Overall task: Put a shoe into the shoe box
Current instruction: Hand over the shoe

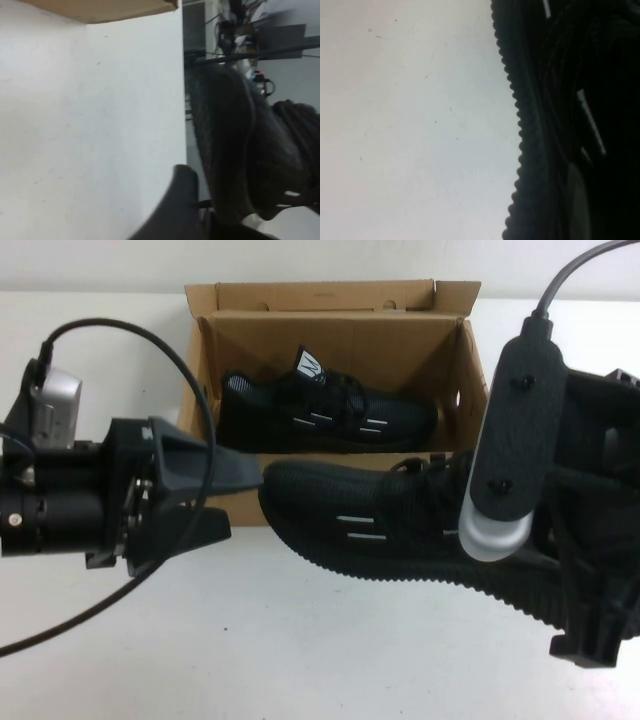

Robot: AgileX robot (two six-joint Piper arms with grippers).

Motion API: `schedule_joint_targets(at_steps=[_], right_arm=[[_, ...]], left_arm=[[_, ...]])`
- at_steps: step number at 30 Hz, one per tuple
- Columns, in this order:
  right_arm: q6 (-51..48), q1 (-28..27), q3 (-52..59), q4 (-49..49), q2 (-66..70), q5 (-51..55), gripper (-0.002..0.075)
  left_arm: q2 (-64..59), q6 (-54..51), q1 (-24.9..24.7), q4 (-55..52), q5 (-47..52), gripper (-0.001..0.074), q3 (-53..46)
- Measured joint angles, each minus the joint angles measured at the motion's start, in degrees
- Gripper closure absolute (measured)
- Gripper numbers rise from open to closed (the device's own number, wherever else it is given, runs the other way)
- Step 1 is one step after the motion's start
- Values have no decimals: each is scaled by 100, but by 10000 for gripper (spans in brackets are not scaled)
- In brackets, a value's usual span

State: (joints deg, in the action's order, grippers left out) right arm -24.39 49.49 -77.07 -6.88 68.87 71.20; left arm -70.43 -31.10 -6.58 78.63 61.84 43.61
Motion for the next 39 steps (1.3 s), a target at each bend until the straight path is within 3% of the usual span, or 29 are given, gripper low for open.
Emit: schedule_joint_targets(at_steps=[2,5,11,24,39], right_arm=[[0,0,0,-11,0,0,734],[0,0,0,-23,0,-23,734],[-262,0,0,-10,0,-396,734],[-958,0,0,1159,0,-975,734],[-1228,0,0,1215,82,-1128,734]], left_arm=[[-3,0,0,198,25,107,0],[-3,0,0,500,65,67,0],[-3,0,0,670,160,65,0],[-13,-68,0,922,168,65,0],[-193,-106,0,922,168,65,0]])
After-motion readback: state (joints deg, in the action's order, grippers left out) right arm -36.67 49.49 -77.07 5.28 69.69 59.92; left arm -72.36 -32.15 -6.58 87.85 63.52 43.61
